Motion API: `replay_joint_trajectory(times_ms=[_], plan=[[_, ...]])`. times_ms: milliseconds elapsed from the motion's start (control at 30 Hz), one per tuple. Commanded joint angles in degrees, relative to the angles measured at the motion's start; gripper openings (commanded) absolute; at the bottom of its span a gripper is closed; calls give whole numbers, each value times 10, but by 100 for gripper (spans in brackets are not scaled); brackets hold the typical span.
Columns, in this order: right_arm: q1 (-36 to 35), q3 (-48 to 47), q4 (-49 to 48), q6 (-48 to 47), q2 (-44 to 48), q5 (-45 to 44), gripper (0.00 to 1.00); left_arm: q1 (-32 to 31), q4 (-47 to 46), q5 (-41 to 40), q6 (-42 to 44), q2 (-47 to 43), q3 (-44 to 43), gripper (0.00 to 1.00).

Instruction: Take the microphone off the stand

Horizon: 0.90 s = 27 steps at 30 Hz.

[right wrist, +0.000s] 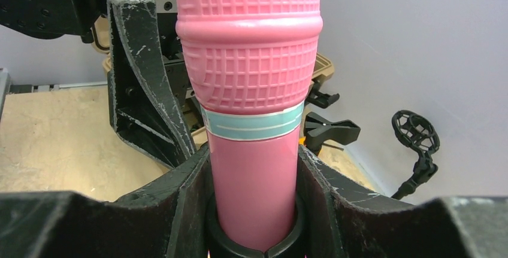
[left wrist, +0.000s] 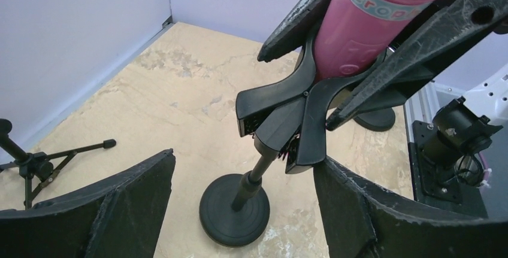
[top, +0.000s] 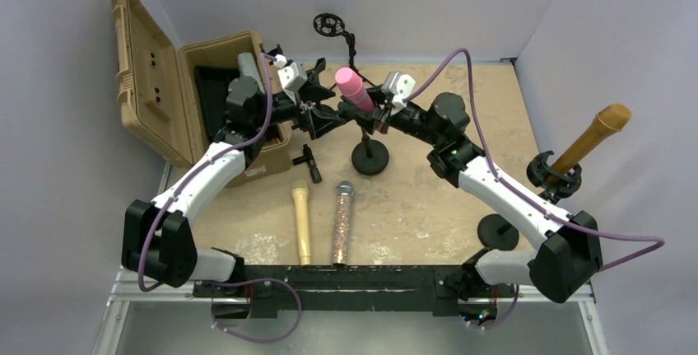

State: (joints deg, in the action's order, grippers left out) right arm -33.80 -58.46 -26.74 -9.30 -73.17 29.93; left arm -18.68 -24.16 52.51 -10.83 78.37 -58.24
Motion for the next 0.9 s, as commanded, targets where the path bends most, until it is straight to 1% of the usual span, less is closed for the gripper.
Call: replay_joint_trajectory(times_ms=[0, 100, 233, 300, 400, 467, 500, 533, 700, 767, 867], plan=[[4, -16, -67, -5, 13, -6, 18, 8, -25, 27, 41, -6, -8, 82], [-1, -19, -45, 5, 13, -94, 47, 4, -26, 14, 42, -12, -2, 82], [-13, -34, 1, 24, 13, -205, 69, -4, -8, 8, 41, -16, -7, 82], [-14, -28, 7, 36, 27, -238, 77, -5, 21, 13, 50, -21, -17, 82], [-16, -32, 23, 55, 44, -258, 82, -5, 46, 11, 68, -36, -19, 82], [-20, -47, 61, 72, 45, -284, 86, -5, 51, 10, 72, -46, -16, 82], [-25, -59, 83, 80, 43, -295, 95, -5, 54, 10, 73, -49, -16, 82], [-32, -71, 108, 87, 40, -333, 98, -5, 57, 10, 72, -51, -16, 83], [-58, -158, 282, 194, 22, -463, 99, -16, 63, -17, 60, -45, -21, 83], [-67, -173, 323, 223, 26, -493, 99, -18, 67, -26, 54, -39, -25, 83], [-87, -193, 355, 266, 25, -537, 97, -22, 69, -38, 46, -28, -30, 83]])
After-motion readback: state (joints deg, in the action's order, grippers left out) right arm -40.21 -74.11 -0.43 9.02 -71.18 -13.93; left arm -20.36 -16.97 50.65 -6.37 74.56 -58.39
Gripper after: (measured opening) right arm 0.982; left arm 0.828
